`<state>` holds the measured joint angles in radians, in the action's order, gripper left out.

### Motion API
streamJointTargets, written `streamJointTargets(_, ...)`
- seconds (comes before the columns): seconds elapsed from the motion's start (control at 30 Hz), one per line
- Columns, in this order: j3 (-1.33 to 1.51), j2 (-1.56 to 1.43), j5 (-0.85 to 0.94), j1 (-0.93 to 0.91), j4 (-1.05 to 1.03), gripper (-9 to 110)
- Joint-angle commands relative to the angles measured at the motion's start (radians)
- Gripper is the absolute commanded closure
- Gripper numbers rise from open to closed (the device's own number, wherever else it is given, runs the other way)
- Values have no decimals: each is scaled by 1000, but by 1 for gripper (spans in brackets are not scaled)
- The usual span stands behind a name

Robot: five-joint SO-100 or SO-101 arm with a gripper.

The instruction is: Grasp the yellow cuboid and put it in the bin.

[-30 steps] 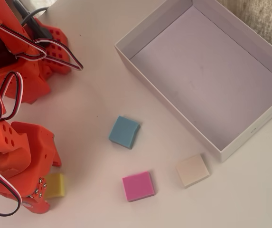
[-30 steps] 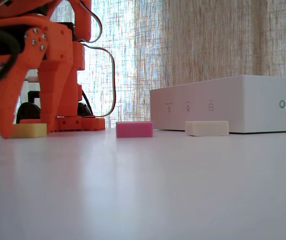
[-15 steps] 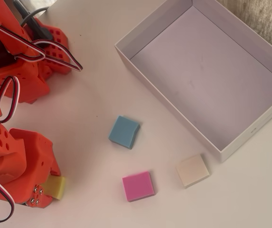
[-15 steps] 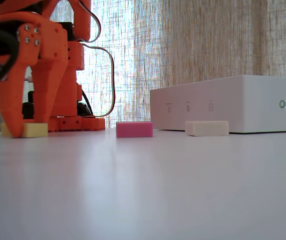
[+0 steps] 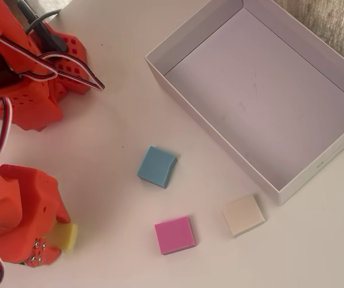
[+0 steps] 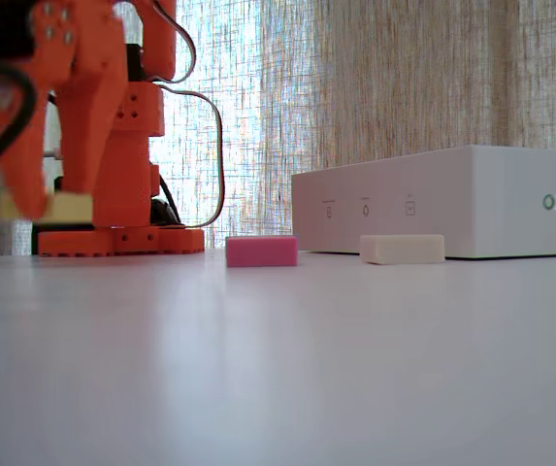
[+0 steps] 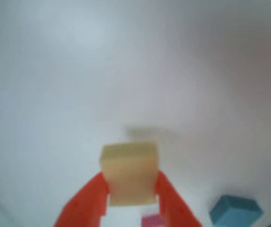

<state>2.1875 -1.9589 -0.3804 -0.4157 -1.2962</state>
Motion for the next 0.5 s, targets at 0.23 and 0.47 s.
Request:
streamJointTargets(0.23,-522,-284,380,724,-160,110)
streamJointTargets(0.47,-451,-155,614,1081,-219,110)
